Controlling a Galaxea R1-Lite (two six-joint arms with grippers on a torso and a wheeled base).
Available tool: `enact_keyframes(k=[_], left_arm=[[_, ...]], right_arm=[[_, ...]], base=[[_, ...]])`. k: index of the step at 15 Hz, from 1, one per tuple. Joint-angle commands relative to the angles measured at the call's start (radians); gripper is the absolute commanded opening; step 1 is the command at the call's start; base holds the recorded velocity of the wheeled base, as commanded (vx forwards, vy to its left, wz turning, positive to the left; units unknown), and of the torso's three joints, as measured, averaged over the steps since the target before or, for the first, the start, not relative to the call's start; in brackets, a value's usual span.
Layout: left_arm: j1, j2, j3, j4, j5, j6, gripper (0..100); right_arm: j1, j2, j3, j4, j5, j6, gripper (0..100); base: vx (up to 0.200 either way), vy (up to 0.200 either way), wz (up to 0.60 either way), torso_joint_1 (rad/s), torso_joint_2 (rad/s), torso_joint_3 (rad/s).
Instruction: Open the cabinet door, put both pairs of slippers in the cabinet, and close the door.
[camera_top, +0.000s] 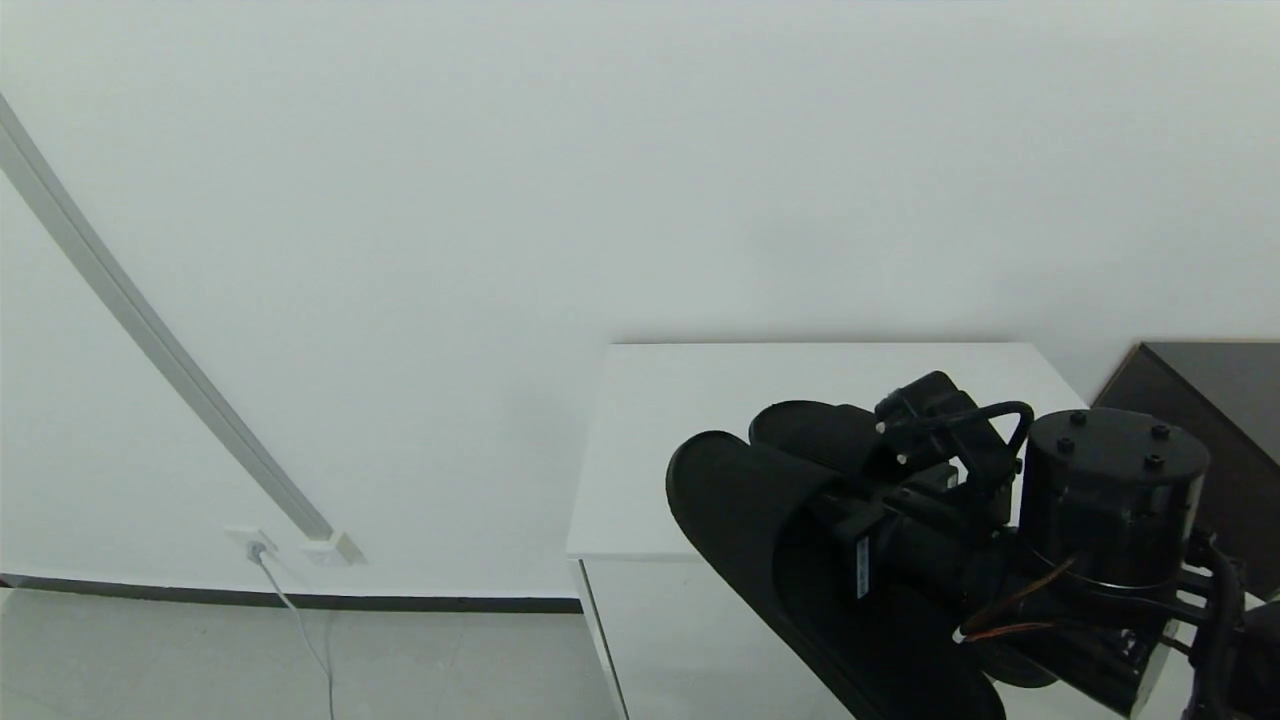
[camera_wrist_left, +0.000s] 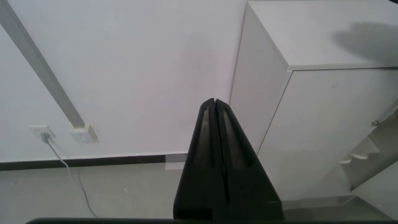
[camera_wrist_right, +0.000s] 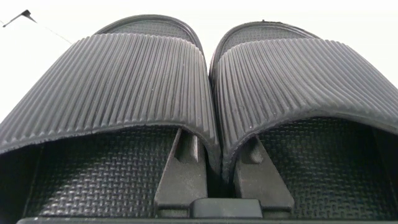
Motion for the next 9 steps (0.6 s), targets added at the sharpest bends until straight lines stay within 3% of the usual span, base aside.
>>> enact_keyframes(k=[1,8,9], left_arm=[[0.0,0.001,0.0,0.0,-0.001,0.001,0],[0.0,0.001,-0.001,0.0,-0.001,0.001,0],[0.0,0.001,-0.001,0.0,0.001,0.001,0]], right_arm=[[0.004,0.003,0.002,0.0,-0.002,0.001,0],[0.004,0.016,0.005,-0.002,-0.003,0.001,0],[0.004,0.017,0.005,-0.002,-0.003,0.001,0]], base=[[0.0,0.0,0.0,0.0,0.0,0.0],[-0.2,0.0,0.0,0.0,0.0,0.006],[0.0,0.0,0.0,0.0,0.0,0.0]])
